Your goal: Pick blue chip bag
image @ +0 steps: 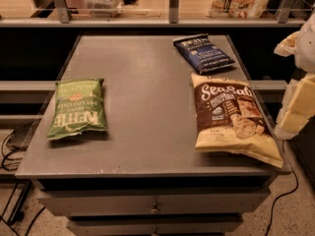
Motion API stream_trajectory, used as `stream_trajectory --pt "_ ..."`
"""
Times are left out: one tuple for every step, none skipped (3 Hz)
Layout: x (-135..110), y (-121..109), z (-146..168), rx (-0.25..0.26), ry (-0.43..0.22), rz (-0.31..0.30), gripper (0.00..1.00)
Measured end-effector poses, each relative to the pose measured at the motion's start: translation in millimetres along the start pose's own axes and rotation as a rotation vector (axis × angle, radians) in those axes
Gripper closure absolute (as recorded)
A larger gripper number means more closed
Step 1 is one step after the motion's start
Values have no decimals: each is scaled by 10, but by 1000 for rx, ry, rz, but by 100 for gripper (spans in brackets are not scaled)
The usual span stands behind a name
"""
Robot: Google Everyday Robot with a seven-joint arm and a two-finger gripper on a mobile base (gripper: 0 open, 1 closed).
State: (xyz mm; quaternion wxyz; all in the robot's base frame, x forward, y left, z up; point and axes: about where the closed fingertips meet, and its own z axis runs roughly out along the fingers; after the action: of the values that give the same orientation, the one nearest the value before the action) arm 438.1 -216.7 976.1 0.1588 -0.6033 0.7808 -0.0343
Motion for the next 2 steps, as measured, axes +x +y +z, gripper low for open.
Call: stream_trajectory --pt "0 0 0 0 0 0 0" --pt "-43 -32 -3 15 -22 24 0"
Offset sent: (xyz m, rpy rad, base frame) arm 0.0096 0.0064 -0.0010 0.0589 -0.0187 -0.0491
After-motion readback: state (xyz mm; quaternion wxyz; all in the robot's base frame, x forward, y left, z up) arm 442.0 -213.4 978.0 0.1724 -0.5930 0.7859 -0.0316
